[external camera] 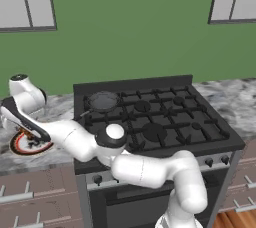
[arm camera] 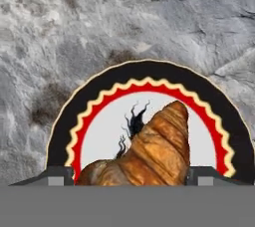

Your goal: Pick the croissant and place it on the pan. Then turn on the stove to warm the croissant.

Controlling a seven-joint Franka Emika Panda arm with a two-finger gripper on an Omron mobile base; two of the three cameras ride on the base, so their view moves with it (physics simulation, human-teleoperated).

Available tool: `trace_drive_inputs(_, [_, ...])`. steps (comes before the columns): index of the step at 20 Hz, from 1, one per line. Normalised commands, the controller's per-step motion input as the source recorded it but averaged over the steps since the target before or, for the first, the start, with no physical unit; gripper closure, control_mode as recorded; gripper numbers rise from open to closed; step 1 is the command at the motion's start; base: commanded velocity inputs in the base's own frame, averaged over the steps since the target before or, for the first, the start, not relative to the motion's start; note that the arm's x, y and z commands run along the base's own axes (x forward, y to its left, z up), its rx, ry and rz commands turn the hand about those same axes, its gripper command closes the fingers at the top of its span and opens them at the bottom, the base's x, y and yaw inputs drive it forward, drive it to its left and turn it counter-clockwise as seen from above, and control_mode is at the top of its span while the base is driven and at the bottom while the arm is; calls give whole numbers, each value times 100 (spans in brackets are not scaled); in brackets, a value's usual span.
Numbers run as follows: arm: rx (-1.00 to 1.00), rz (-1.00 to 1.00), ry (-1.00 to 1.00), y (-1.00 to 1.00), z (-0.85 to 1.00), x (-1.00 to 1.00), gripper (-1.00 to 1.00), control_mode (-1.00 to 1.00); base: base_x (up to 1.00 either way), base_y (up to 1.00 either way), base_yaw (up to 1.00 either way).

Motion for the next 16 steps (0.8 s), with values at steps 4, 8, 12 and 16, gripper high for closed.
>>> trace_drive_inputs(4, [-9,0,-36,-42,100,-3,100,-100,0,0,0])
trace_drive_inputs(8, [-7,0,-38,-76,100,0,100,-100,0,0,0])
trace_drive_inputs(12, [0,0,-26,-57,47,0,100,-100,0,0,0])
trace_drive_inputs(16, [0,0,-3,-46,2,0,100,-100,0,0,0])
